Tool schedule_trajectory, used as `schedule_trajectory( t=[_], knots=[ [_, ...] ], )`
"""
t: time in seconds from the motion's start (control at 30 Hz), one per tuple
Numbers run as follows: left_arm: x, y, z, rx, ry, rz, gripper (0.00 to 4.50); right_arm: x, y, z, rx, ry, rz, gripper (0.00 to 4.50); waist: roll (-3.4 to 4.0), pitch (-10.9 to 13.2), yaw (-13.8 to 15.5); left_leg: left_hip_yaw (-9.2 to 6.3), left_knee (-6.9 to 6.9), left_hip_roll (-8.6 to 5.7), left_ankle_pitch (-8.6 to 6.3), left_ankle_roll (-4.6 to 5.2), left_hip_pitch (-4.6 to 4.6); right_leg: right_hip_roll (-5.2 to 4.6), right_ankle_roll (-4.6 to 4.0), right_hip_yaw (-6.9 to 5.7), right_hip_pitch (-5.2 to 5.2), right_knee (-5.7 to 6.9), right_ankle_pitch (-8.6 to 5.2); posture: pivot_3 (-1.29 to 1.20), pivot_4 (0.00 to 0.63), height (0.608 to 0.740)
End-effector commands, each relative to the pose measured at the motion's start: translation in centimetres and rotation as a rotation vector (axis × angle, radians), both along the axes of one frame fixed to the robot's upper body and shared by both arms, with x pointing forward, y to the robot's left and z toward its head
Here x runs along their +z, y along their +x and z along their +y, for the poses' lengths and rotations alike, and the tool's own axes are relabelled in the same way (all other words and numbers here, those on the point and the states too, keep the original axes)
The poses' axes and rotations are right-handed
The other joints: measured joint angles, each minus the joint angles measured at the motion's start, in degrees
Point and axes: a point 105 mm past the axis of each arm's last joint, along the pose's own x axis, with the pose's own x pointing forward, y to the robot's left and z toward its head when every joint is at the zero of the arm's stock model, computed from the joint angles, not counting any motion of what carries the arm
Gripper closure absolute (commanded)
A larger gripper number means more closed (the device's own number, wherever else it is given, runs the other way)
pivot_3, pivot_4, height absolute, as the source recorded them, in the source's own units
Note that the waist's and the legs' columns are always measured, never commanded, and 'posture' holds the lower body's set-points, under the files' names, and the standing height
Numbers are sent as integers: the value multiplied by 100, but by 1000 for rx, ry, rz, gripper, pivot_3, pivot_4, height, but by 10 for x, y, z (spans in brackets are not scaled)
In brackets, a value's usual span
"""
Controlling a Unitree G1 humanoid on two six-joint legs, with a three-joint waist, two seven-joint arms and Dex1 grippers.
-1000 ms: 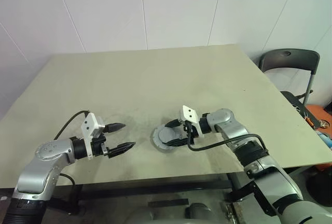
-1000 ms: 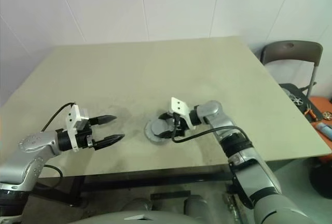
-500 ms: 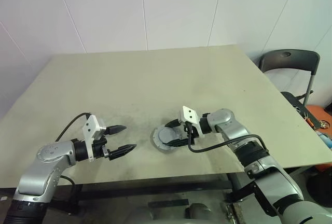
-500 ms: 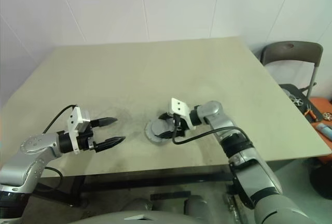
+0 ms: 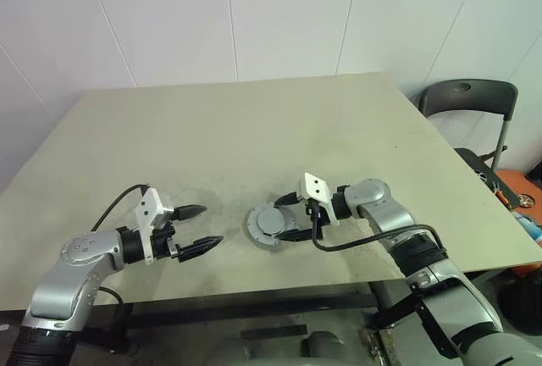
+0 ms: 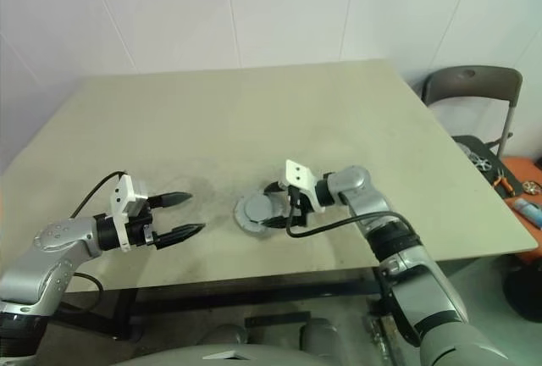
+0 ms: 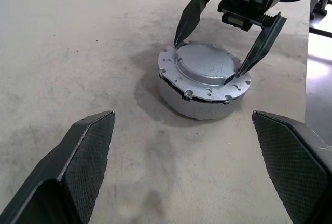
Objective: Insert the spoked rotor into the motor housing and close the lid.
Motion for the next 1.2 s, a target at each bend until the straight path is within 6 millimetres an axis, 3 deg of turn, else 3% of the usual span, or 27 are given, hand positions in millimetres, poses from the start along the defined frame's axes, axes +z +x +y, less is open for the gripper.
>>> schedule_trajectory(
  t=[0.03, 0.43, 0.9, 1.07, 1.2],
  knots=[
    [11, 4, -1, -9, -2, -50, 0, -15, -2, -9, -23, -89, 2, 42, 1, 1, 0, 0, 0, 0, 0, 0, 0, 0, 0, 0, 0, 0, 0, 0, 0, 740],
    [11, 4, -2, -8, -3, -52, 0, 1, -6, 11, 11, -23, 17, 42, 2, 5, 1, 0, -10, 1, 0, 0, -11, 1, 6, 1, -19, 0, 7, 0, 0, 740],
    [9, 3, -1, 0, -5, -47, 0, -8, -3, 14, 16, -69, -17, 42, 3, 6, 0, 2, -8, 1, 1, -1, -9, 1, 6, 1, -17, 2, 8, 0, 0, 740],
    [9, 3, -2, -1, -7, -48, 0, -7, -4, 13, 5, -61, 35, 1238, 2, 6, 2, 1, -7, 1, 1, -1, -9, 1, 6, 1, -17, 3, 8, 0, 0, 740],
    [9, 3, -2, -1, -8, -49, 0, -2, -3, 15, -5, -36, 68, 1241, 2, 5, 3, 1, -7, 1, 1, -1, -9, 1, 6, 1, -17, 3, 8, 0, 0, 740]
  ],
)
